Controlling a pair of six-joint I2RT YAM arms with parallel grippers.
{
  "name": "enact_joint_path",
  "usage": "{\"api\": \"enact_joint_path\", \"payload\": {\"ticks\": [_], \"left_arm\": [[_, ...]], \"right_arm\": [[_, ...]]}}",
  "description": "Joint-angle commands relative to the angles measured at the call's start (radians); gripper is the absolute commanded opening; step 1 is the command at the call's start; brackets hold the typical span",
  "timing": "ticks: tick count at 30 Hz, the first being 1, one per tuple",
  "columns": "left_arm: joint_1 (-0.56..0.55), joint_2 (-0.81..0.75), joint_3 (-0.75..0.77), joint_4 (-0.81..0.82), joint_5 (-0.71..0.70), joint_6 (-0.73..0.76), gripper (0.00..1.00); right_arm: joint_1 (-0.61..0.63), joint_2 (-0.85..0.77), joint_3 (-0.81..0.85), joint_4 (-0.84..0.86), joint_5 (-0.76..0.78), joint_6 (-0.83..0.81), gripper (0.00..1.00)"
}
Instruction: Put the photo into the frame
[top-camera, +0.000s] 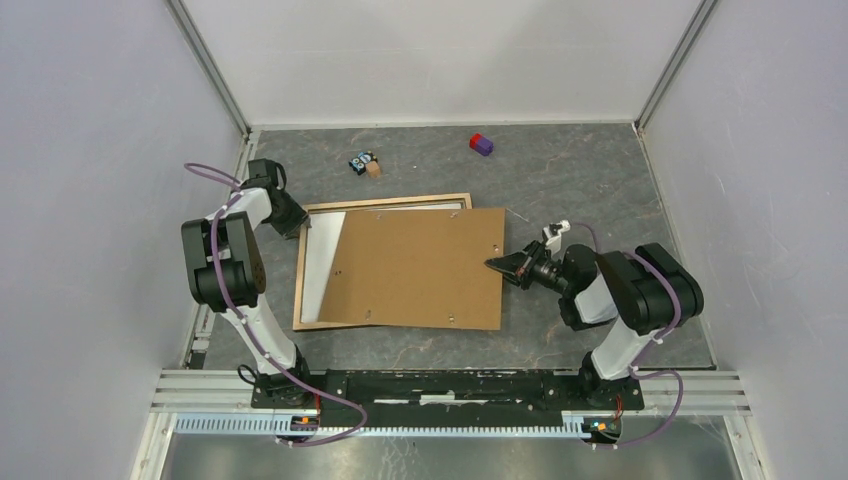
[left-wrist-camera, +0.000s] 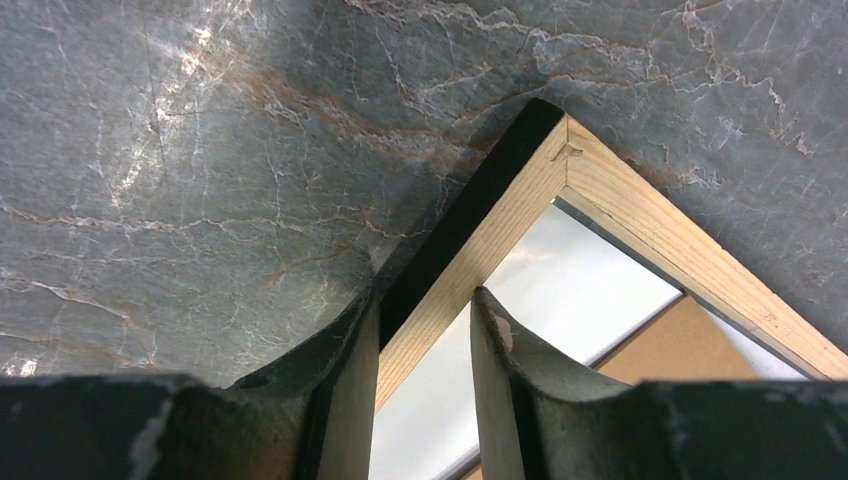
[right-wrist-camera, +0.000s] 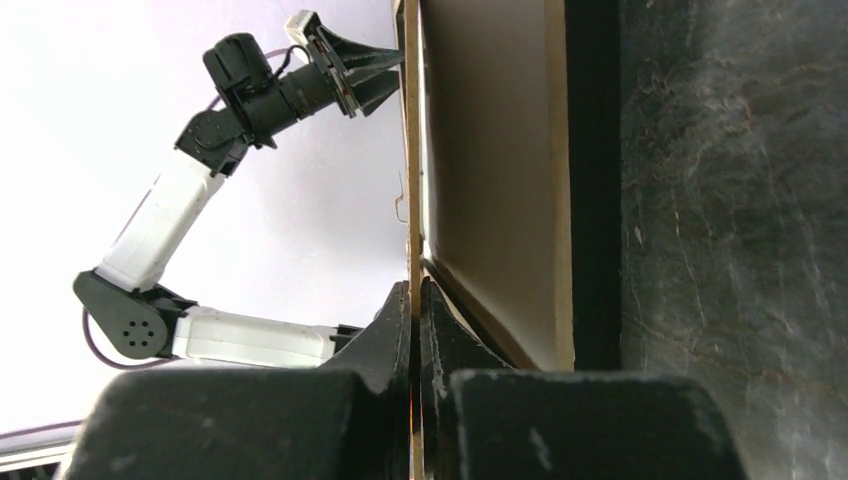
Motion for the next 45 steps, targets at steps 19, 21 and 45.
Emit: {"api": "enact_joint_path", "payload": {"ticks": [19,21,45], "left_arm": [[-0.018,-0.067,-0.058,0.083,0.160,0.009,0.43],[-0.016,-0.086,-0.074,0.100,0.175,0.005,0.50],[-0.015,-0.136,-0.187,0.189,0.231,-0.112,0.68]], "right_arm": [[0.040,0.181,0.273,-0.117,-0.070,-0.324,0.00],[0.046,0.178,0.277,-0.135,-0.064,-0.336,0.00],[0.247,0.096,0.209,-0.249,0.284,-0.294,0.00]]}}
